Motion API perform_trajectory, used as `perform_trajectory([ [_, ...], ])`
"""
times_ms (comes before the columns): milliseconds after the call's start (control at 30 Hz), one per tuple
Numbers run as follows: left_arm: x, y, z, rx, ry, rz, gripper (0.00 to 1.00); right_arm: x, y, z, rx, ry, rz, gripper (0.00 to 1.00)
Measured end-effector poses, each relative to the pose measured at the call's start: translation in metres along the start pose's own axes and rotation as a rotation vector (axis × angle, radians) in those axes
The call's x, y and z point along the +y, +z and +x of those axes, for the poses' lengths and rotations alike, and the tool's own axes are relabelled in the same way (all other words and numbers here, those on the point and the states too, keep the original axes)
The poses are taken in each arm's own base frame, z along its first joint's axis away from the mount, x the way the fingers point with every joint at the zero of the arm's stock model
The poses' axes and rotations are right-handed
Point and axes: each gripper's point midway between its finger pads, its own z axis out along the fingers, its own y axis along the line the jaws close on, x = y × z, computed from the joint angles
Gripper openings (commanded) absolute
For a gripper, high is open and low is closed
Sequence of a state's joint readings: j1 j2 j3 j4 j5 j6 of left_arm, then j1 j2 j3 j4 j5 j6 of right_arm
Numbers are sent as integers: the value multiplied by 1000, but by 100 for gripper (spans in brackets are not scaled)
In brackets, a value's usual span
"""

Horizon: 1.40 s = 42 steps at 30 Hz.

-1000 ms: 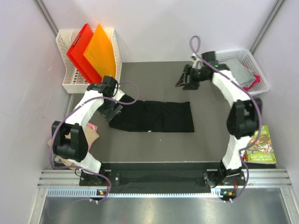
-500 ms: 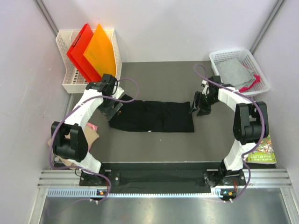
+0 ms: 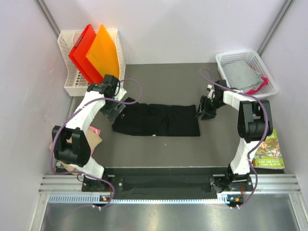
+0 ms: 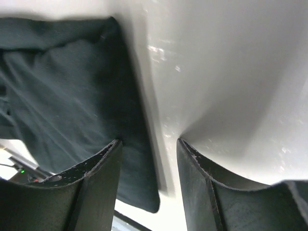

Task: Fold and stack the t-shirts
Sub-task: Grab one side of the 2/3 rectangular tshirt with right arm

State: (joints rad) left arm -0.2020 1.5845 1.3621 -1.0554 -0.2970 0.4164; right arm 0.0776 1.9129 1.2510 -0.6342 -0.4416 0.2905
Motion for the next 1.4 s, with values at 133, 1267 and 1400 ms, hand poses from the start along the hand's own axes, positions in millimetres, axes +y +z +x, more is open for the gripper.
perform_trajectory([
  [133, 3, -1, 0, -2, -7, -4, 99, 10, 5, -2, 0, 3, -52, 48],
  [1267, 14, 0, 3, 21, 2, -60, 99, 72, 23, 75, 84, -25, -288, 55],
  [1400, 14, 0, 3, 22, 9, -60, 99, 72, 23, 86, 88, -12, -301, 55],
])
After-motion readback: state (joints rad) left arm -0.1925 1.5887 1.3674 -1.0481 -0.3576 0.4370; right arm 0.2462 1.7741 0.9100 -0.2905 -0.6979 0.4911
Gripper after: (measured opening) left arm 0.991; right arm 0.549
